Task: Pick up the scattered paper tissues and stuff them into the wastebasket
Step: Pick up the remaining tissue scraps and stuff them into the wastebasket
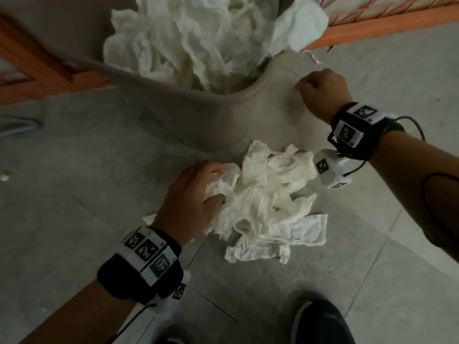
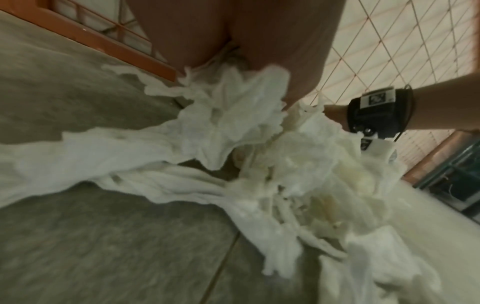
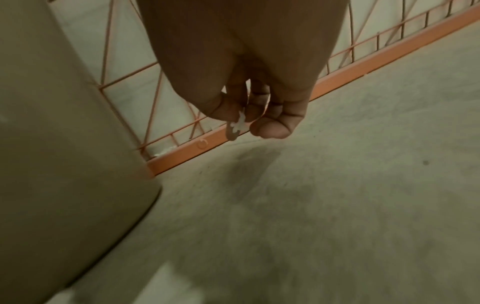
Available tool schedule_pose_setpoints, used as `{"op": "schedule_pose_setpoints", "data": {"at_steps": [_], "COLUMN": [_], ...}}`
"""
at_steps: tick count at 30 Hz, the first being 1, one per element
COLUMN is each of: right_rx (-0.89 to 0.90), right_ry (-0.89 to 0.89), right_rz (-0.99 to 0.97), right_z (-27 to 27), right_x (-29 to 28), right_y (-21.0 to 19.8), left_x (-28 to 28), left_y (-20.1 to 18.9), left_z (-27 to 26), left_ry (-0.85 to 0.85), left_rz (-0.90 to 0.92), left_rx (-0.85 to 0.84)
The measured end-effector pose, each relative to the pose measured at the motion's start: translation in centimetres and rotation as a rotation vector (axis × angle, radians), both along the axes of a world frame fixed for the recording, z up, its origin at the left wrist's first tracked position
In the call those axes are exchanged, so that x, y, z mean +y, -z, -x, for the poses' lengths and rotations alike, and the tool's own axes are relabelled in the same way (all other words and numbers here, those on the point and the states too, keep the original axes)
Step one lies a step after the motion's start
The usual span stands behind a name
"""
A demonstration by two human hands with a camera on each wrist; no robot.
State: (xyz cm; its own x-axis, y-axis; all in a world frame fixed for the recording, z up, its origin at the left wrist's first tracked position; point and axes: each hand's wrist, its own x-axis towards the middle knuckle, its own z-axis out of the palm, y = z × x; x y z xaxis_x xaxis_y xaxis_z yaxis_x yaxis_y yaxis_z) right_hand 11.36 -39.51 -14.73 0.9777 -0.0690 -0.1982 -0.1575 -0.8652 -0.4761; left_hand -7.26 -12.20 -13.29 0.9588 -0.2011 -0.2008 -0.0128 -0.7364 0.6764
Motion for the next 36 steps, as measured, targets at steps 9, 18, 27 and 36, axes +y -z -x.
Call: {"op": "schedule_pose_setpoints", "data": {"at_steps": [9,18,27,36], "right_rx": [0.033,-0.094,0.084,0.274], "right_ry": [0.272,0.178,-0.041,-0.442], "right_rz": [-0.016,0.144,-0.003,-0.103], "right_z": [-6.3,-7.6,0.9,12.9], "right_x": [-4.0,-3.1,-1.5,-0.6], "right_y": [1.9,2.5,-0.2,-2.1], "left_x": [-1.9,-2.2,-5.7,-6.6], "left_y": [-0.6,-1.1,-0.5,-0.4], "left_z": [-0.7,-0.6,-1.0,-1.7], "left_ry": [0.102,0.053,0.136,0.077], "left_rz": [-0.077,-0.120,-0.203,0.036], "left_rx": [-0.046,0.013,-0.132,-0.126]}}
